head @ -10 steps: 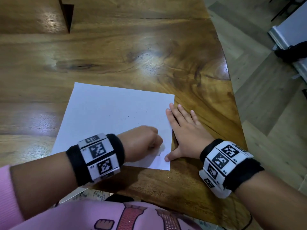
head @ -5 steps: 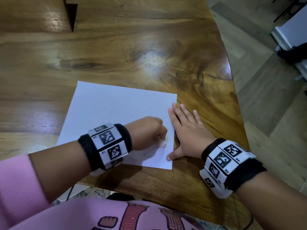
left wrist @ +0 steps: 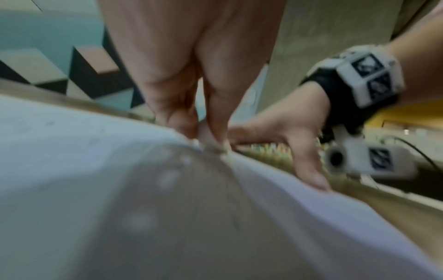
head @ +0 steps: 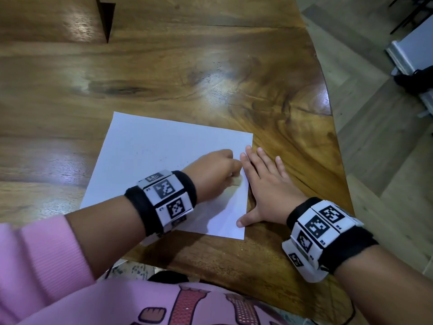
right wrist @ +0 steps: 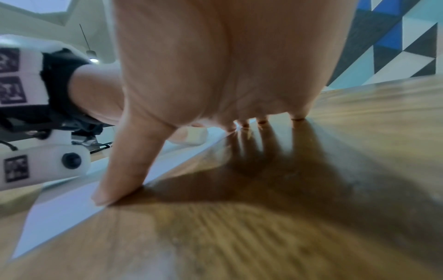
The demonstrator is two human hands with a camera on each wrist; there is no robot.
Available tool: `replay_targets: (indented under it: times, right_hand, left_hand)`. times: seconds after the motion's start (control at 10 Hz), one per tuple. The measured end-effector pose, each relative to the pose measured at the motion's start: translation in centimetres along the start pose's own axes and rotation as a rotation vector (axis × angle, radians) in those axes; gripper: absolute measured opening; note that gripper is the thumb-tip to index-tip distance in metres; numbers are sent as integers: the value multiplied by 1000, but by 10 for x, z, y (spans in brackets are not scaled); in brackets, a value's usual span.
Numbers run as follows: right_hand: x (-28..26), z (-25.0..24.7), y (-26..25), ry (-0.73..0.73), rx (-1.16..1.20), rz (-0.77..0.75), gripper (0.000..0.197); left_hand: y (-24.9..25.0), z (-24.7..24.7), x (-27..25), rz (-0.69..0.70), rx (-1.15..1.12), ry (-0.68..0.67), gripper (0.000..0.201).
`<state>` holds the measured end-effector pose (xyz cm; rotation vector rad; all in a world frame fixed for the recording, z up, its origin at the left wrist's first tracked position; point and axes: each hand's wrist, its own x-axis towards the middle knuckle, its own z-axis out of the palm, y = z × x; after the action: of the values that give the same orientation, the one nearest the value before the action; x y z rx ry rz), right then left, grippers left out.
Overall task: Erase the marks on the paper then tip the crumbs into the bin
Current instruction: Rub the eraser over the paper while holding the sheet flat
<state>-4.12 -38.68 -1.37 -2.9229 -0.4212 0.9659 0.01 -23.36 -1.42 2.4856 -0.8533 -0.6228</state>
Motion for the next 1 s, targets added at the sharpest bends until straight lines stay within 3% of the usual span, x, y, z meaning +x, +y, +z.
replay_targets:
  times: [0.1, 0.2, 0.3, 0.4, 0.5, 0.6, 0.8, 0.9, 1.0]
  right_hand:
    - [0, 0, 0, -3, 15, -1, 140]
    - [0, 1, 1, 4, 21, -3, 141]
    - [0, 1, 1, 3, 25, -6, 140]
    - [-1, 1, 1, 5, 20, -6, 140]
    - [-1, 0, 1, 1, 21, -9, 140]
    - [-1, 1, 2, 8, 31, -11, 140]
    - [-1, 1, 2, 10, 27, -12, 139]
    - [-1, 1, 2, 9, 26, -13, 140]
    - [-1, 1, 3, 5, 29, -12, 140]
  left_hand:
    - [-1, -1, -7, 52, 27, -118, 8]
    - [-5, 3, -29, 156, 60, -351, 11]
    - [-5, 0, -21, 146, 64, -292, 11]
    - [-1, -11, 1, 1, 30, -88, 13]
    - [-8, -5, -12, 118, 55, -134, 7]
    - [-19, 3, -37, 145, -12, -318, 6]
    - [-15, -4, -17, 113, 30, -61, 7]
    - [-18, 5, -35, 179, 25, -109, 10]
    - [-24, 8, -51, 93, -61, -289, 7]
